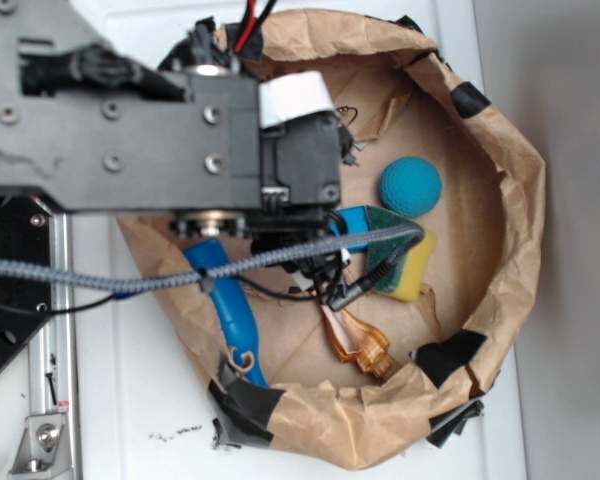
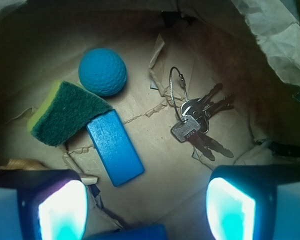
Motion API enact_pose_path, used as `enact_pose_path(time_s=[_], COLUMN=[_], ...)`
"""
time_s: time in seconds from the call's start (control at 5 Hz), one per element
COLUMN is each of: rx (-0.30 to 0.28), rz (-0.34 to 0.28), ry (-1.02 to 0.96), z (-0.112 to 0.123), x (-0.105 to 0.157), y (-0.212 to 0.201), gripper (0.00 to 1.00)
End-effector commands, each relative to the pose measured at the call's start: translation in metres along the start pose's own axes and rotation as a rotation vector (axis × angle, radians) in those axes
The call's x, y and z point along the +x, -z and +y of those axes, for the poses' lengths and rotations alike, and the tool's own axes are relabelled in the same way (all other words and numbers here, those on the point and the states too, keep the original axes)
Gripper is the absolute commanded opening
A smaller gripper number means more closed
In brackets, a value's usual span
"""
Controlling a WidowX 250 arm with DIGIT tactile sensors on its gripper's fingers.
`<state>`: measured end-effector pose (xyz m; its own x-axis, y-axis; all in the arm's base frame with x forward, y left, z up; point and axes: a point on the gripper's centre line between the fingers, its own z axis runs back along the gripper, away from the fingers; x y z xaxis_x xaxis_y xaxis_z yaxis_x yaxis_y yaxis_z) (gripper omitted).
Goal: Grab the blue ball.
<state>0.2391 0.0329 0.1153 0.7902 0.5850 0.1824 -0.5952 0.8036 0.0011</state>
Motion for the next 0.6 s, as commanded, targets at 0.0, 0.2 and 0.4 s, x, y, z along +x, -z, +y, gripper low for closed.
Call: enact_pose_path(time_s=[0.0, 0.2, 0.4], rx=[-0.084, -0.139, -0.154], rz=[-0.102, -0.14, -0.167], ry=[-0.246, -0.298, -0.295], z=[-0.006, -0.013, -0.025], x=[0.061, 0.073, 0.082], y=[0.032, 0.039, 0.048], gripper=[1.0, 1.0, 1.0])
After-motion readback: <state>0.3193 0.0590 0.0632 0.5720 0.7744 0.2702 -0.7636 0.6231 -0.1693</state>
